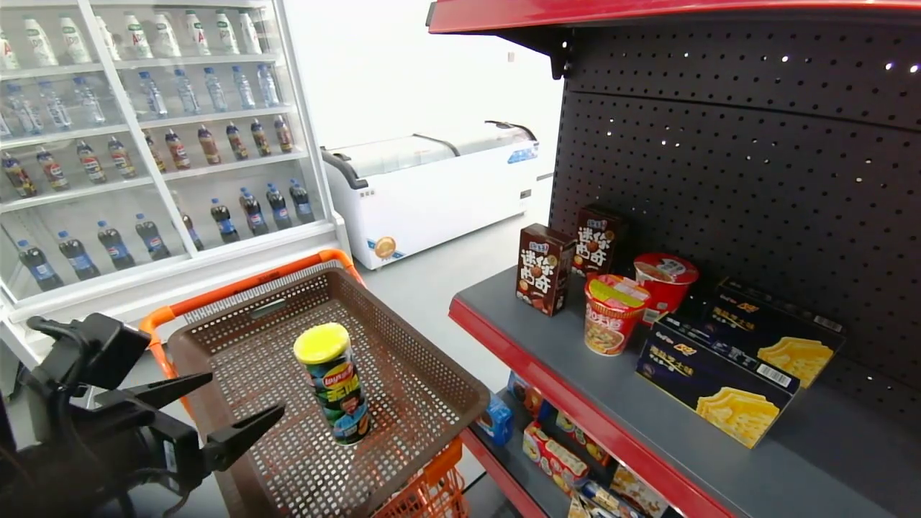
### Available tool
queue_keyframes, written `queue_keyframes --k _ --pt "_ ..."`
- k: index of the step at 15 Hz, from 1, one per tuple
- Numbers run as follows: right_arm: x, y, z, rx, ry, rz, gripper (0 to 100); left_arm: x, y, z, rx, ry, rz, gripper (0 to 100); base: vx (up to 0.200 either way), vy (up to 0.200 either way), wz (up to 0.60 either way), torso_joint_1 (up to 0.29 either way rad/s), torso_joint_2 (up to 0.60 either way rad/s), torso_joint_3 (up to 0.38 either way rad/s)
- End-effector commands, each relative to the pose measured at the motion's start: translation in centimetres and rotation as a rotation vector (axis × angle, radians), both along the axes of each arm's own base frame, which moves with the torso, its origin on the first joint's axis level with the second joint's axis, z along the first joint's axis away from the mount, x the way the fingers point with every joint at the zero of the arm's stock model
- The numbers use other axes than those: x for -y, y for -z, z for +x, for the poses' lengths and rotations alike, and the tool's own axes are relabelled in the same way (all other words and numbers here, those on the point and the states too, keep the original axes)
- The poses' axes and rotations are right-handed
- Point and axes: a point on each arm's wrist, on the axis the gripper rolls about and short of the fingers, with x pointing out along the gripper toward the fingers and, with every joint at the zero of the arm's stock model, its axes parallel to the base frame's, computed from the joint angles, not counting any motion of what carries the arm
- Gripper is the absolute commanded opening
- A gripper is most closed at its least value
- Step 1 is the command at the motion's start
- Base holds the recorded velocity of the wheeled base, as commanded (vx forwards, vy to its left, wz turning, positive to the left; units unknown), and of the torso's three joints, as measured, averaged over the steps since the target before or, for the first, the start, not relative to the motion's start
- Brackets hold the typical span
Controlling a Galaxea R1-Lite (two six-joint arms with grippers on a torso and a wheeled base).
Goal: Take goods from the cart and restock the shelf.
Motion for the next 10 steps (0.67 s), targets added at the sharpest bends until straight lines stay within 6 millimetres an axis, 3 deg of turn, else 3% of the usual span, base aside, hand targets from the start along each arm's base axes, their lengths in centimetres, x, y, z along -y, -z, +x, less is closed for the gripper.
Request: queue_keyframes --k 1,5,10 --pt "0.0 0.0 0.0 -0.002 0.000 0.000 100 0.3 3.1 2.3 -0.103 0.020 0.007 100 0.000 0.000 0.00 0.000 0.00 0.000" --pt "0.0 0.0 0.0 -0.002 0.000 0.000 100 0.4 6.0 4.6 -0.091 0.037 0.058 100 0.000 0.000 0.00 0.000 0.00 0.000" --pt "0.0 0.0 0.0 -0.002 0.000 0.000 100 0.2 8.1 6.2 -0.098 0.035 0.065 100 0.000 0.000 0.00 0.000 0.00 0.000"
